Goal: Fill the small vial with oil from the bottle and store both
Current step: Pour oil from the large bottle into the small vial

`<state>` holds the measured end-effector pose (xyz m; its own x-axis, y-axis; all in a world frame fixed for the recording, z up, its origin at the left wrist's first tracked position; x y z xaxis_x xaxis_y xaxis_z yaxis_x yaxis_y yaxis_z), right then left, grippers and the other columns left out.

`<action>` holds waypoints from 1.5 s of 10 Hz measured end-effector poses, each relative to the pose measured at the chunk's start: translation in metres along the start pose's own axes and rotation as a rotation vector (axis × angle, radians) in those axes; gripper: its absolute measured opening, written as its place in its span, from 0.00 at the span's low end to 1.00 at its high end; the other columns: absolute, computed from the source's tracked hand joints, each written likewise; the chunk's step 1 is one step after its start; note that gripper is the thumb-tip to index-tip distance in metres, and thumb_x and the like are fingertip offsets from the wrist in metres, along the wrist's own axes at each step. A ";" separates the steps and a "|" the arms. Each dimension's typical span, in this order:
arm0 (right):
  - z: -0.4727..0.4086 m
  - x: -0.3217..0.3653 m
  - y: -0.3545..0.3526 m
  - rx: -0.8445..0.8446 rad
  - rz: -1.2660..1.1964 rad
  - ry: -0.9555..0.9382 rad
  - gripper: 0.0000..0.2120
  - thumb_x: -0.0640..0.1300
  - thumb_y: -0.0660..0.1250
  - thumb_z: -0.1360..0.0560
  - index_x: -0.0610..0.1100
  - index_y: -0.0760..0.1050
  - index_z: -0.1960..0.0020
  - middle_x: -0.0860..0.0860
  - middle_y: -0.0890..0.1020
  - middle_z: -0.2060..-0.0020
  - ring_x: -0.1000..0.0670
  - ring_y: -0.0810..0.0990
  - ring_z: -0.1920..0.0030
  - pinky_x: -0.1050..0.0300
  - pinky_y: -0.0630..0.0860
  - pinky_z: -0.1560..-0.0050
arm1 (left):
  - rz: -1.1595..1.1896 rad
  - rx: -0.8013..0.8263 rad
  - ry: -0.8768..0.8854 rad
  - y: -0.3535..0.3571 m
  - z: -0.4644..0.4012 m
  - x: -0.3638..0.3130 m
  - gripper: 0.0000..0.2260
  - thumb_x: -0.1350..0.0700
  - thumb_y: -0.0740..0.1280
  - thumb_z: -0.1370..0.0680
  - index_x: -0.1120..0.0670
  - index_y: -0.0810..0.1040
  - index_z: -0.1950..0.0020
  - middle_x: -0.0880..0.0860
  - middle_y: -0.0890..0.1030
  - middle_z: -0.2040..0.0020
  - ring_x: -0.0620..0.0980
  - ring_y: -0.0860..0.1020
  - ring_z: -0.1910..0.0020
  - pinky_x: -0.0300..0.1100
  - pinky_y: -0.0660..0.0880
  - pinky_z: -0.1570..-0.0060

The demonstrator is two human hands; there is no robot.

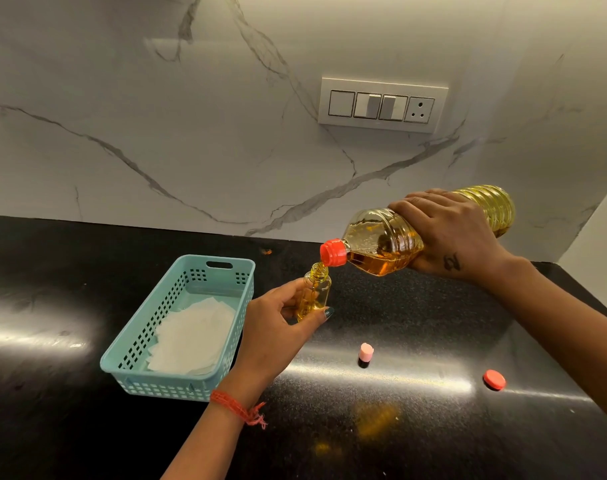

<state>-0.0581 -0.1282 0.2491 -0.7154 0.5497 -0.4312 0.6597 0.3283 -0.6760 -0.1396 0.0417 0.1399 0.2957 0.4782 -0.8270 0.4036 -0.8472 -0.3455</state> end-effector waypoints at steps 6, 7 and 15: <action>-0.001 0.000 -0.003 -0.009 0.004 -0.009 0.29 0.60 0.59 0.32 0.37 0.77 0.46 0.40 0.84 0.55 0.39 0.83 0.55 0.44 0.78 0.53 | 0.012 0.001 -0.021 0.001 0.000 0.005 0.18 0.55 0.74 0.31 0.47 0.77 0.42 0.41 0.80 0.55 0.42 0.80 0.54 0.24 0.74 0.57; -0.001 0.000 -0.003 -0.009 0.003 -0.009 0.29 0.60 0.59 0.32 0.37 0.77 0.46 0.40 0.84 0.55 0.39 0.83 0.55 0.44 0.78 0.53 | 0.019 0.002 -0.026 0.001 0.000 0.005 0.18 0.55 0.74 0.31 0.47 0.77 0.42 0.42 0.81 0.54 0.43 0.80 0.53 0.25 0.74 0.57; -0.001 0.000 -0.005 -0.010 -0.002 -0.005 0.28 0.61 0.59 0.31 0.37 0.78 0.47 0.41 0.84 0.55 0.40 0.83 0.56 0.45 0.78 0.53 | 0.039 0.006 -0.002 0.001 0.001 -0.005 0.19 0.56 0.74 0.32 0.34 0.72 0.53 0.35 0.79 0.58 0.37 0.79 0.54 0.24 0.73 0.58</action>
<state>-0.0615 -0.1293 0.2527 -0.7179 0.5452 -0.4330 0.6605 0.3369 -0.6709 -0.1415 0.0387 0.1429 0.3090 0.4443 -0.8409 0.3868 -0.8665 -0.3156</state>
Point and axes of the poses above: each hand's wrist, its own z-axis away from the middle knuckle, its own y-axis out of the palm, x = y × z, the point moved 8 cm from there along -z, towards the middle knuckle
